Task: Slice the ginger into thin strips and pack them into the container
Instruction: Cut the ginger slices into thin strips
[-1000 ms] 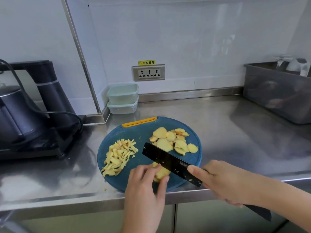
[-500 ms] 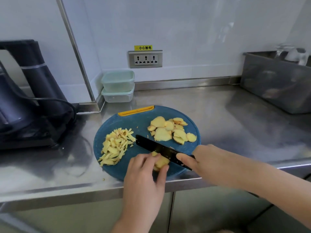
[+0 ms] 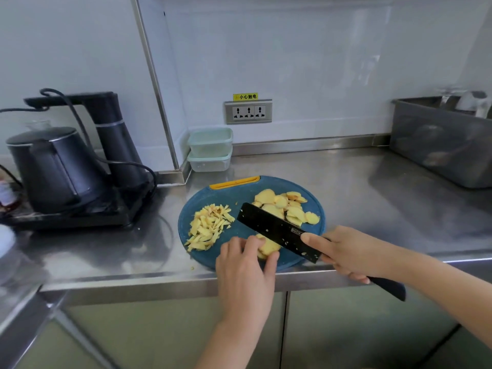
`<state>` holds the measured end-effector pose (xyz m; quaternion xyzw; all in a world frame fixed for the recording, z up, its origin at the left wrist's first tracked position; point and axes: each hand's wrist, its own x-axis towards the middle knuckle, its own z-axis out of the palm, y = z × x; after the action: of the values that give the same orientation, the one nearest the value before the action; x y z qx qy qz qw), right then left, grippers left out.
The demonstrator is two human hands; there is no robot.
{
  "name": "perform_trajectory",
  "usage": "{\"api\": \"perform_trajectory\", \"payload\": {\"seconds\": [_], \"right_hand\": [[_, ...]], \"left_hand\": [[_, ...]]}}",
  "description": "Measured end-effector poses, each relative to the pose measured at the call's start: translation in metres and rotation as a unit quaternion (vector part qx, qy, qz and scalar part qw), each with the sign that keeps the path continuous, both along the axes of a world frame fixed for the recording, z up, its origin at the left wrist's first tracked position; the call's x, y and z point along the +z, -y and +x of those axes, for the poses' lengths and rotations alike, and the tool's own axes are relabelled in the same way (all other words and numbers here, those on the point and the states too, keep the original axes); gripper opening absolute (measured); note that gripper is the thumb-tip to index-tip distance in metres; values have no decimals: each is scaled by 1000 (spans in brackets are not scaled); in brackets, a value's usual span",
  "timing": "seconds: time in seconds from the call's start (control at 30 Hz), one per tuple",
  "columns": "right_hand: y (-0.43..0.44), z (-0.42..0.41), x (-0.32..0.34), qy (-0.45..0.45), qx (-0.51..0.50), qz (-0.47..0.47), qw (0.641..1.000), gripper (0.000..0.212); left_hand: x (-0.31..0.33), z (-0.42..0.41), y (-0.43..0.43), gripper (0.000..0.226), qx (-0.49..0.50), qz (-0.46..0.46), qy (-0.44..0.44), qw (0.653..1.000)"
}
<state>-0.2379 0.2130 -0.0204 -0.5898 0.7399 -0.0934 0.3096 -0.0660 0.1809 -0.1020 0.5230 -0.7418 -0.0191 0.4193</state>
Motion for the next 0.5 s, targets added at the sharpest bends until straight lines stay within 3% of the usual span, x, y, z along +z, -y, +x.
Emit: {"api": "perform_trajectory", "payload": {"seconds": [0.13,0.33,0.5], "right_hand": [[-8,-3,-4,7,7,-36,999,45],[-5,-3,-3,1,5,-47,999,49],[-3,0,5,-22,20,7,1000,48]], "left_hand": [[-2,2,3,23,-3,-5,2,1000],[-4,3,5,19,-9,-12,13,1000],[-5,4,6,19,-21,-12,6,1000]]}}
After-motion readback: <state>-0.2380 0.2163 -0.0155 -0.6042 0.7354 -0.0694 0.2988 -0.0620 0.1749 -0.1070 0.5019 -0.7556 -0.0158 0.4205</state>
